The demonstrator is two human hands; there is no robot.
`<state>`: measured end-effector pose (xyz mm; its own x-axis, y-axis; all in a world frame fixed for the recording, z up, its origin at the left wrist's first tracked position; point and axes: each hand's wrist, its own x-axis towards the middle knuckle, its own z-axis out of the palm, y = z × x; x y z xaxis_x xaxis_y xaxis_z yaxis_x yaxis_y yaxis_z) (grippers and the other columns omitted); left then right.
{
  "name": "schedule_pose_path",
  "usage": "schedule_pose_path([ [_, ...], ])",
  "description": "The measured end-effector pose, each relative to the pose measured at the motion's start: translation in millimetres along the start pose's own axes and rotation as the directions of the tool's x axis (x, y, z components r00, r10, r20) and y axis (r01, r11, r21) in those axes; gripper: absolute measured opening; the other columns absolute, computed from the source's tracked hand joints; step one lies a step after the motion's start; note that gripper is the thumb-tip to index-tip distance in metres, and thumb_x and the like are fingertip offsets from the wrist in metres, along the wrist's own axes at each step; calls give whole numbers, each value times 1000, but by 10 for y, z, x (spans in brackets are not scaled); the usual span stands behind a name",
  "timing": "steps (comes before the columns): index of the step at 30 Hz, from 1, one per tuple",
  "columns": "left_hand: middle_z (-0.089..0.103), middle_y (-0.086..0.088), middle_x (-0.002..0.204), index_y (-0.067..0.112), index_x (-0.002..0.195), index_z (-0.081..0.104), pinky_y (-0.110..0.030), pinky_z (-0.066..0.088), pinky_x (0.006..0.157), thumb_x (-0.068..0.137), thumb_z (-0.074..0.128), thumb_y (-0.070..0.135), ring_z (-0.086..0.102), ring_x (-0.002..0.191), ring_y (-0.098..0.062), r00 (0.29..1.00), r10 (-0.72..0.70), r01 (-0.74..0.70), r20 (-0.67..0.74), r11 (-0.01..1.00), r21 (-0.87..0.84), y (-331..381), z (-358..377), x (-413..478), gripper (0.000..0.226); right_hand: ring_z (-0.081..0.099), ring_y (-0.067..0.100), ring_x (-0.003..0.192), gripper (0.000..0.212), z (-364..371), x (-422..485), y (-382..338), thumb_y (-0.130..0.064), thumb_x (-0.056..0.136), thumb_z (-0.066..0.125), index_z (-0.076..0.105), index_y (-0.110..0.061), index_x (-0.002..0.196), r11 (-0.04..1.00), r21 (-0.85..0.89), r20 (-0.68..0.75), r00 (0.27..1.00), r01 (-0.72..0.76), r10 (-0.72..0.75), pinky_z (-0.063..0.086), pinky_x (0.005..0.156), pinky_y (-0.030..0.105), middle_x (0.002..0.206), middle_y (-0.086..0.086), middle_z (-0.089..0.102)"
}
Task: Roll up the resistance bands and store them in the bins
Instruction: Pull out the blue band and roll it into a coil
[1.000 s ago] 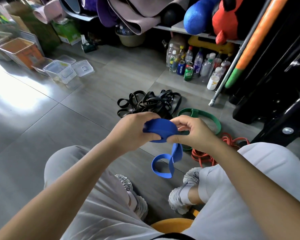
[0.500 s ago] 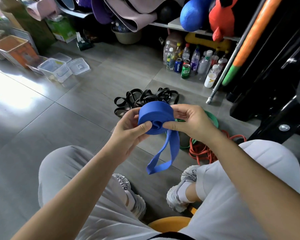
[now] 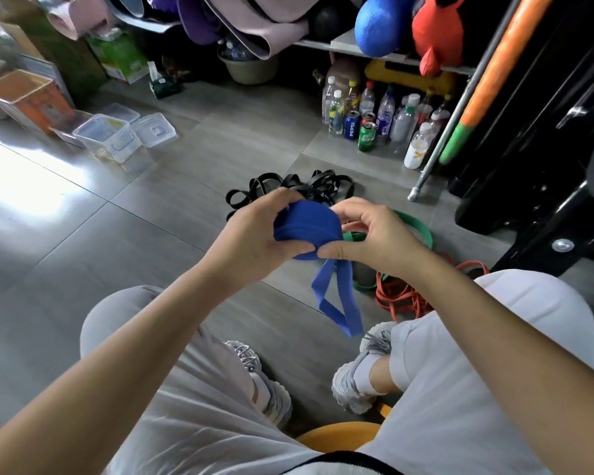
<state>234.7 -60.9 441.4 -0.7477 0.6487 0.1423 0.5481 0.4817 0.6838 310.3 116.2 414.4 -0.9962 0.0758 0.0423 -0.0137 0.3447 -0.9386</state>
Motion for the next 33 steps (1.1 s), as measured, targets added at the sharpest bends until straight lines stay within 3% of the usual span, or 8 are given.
schedule_pose_path([
  [4,57,14,88,30,100,52,-17,47,69,67,81,11,57,78,-4,996,-54,41,-65,981,-187,53,7,37,48,65,0,95,46,-68,-3,86,-3,70,78,62,-29,105,987,159,77,997,-22,10,49,86,20,95,-19,71],
  [7,62,11,87,32,93,54,-18,52,66,61,83,6,61,74,0,984,-120,53,-131,903,-427,80,28,61,50,66,4,95,55,-62,-21,155,-21,57,86,62,-25,107,937,349,23,1000,1,-10,50,84,20,97,-14,72],
  [10,64,1,90,25,95,56,-33,59,68,59,76,12,66,79,-12,967,-243,124,-81,719,-684,69,106,34,43,67,6,90,43,-35,-17,151,-16,62,75,63,-19,103,883,468,-80,997,47,-10,52,79,20,92,-10,73],
  [15,63,-8,103,11,108,48,-43,56,81,71,68,9,64,93,-22,937,-323,260,132,391,-883,-34,330,-92,43,68,6,83,33,-22,-2,96,-6,68,75,66,-23,95,947,320,-106,994,36,-2,53,75,19,84,-12,73],
  [17,59,-5,108,14,110,46,-37,55,84,72,74,15,61,99,-20,928,-339,340,155,597,-726,-72,301,-85,47,69,6,79,33,-35,-32,121,2,70,75,67,-21,93,967,257,-89,996,6,17,54,72,19,80,-11,73],
  [20,46,2,128,24,132,38,-31,47,89,67,81,28,51,111,-15,993,-117,118,23,993,-23,-126,174,-32,78,71,13,82,34,-56,-68,124,-2,68,80,69,-23,92,993,112,-29,998,-48,52,57,74,30,82,-5,74],
  [24,55,6,117,29,128,44,-29,42,75,75,69,42,53,107,-20,967,73,-188,245,851,490,76,161,-6,60,68,23,81,26,25,-73,73,-14,66,81,72,-20,89,987,-162,2,1000,-17,18,55,76,46,83,2,72],
  [33,62,8,87,24,106,62,-30,46,76,67,79,21,57,83,-19,999,-29,27,39,998,61,-10,59,-63,43,65,1,96,43,-81,-134,194,-5,71,79,63,-35,97,998,20,43,998,-52,51,50,88,23,96,-17,69],
])
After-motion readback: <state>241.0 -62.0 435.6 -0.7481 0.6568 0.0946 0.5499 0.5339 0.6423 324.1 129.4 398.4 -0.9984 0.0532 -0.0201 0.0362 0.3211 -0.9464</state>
